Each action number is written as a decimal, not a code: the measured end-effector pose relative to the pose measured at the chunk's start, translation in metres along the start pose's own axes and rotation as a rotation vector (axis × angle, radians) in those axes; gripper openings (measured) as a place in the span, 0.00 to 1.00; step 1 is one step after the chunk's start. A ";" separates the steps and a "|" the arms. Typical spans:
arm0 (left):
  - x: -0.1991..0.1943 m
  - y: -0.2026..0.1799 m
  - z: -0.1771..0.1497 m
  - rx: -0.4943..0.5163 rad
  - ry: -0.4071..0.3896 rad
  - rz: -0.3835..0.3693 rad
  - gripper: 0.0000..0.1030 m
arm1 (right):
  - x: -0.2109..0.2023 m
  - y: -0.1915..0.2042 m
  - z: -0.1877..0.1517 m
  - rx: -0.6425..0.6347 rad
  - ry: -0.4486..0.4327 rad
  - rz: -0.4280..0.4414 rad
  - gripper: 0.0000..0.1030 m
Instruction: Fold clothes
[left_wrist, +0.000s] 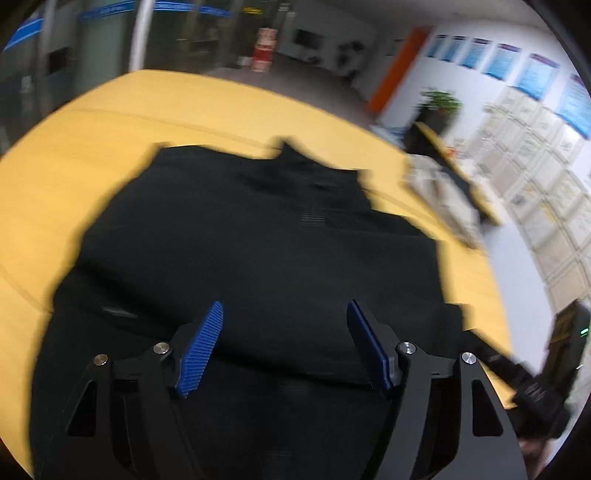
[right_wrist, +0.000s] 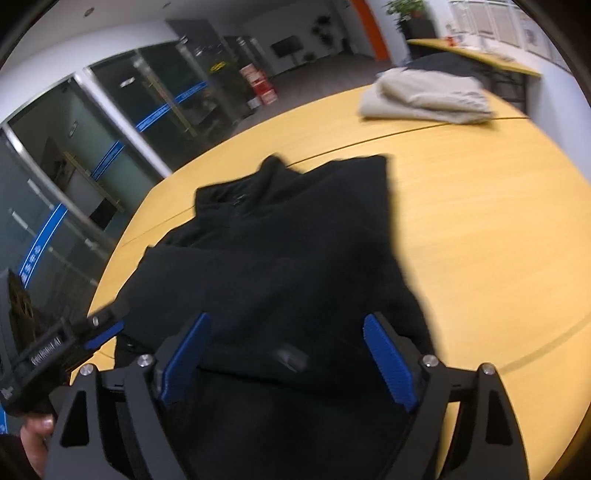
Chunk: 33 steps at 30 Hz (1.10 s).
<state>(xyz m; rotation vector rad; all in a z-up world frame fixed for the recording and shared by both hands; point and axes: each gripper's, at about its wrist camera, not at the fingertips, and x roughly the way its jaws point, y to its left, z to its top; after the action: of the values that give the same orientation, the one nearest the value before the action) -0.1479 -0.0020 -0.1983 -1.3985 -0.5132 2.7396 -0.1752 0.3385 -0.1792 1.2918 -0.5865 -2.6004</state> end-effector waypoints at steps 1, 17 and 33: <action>0.006 0.019 0.002 -0.016 0.009 0.028 0.67 | 0.010 0.008 0.000 -0.015 0.009 -0.018 0.87; 0.039 0.093 0.024 0.094 0.077 -0.060 0.59 | 0.030 -0.007 0.024 0.006 -0.015 -0.315 0.23; -0.220 0.153 0.010 0.108 -0.133 0.325 0.79 | -0.177 -0.003 -0.018 -0.151 -0.030 -0.138 0.80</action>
<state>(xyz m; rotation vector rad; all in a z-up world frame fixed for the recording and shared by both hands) -0.0055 -0.1859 -0.0662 -1.3899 -0.1455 3.0739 -0.0535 0.3940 -0.0621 1.2902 -0.3085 -2.7173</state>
